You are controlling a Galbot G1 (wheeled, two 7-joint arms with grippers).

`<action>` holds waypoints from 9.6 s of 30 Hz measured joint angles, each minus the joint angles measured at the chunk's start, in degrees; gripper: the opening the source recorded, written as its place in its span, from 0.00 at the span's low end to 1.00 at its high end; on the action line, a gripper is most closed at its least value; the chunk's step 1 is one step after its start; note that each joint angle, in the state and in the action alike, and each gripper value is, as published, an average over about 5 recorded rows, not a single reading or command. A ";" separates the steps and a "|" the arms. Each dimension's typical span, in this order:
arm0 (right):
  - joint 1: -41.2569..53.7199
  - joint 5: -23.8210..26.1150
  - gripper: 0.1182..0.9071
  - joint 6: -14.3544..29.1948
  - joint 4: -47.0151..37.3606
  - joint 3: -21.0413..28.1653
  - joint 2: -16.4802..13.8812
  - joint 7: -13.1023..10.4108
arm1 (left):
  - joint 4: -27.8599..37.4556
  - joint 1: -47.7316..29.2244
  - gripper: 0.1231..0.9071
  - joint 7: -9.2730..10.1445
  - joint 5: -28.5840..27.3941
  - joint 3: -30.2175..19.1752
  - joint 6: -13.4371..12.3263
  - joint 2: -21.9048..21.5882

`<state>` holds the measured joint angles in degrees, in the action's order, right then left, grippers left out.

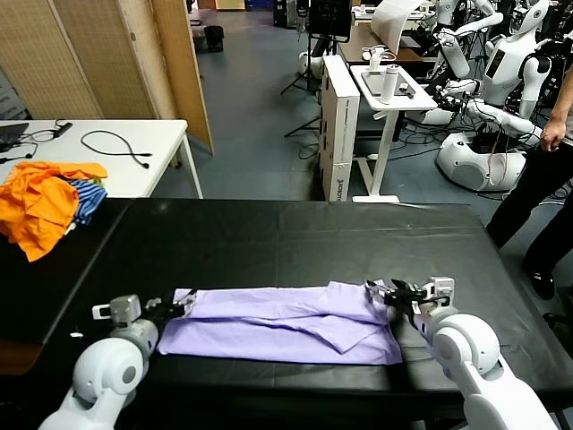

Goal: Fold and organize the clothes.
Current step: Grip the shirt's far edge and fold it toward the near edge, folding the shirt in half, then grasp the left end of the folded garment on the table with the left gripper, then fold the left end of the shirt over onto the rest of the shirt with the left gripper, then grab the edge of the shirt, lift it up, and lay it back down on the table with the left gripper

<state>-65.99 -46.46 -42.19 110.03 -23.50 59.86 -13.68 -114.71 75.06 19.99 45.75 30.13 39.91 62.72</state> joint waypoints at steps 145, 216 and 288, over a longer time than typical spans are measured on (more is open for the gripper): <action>-32.26 2.42 1.00 42.90 24.46 -11.90 1.81 20.93 | -10.40 -1.71 0.08 -4.35 19.77 -11.76 2.28 5.37; -28.82 11.96 1.00 25.31 21.95 4.20 0.30 4.04 | -6.33 -5.69 1.00 -12.64 1.55 -11.62 -5.36 8.84; -30.68 6.70 1.00 22.21 24.41 -0.45 3.06 1.96 | -6.60 7.07 1.00 -14.71 -5.87 -7.55 -11.70 12.49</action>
<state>-96.67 -39.76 -19.98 134.44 -23.95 62.91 -11.72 -121.31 82.12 5.28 39.88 22.58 28.21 75.21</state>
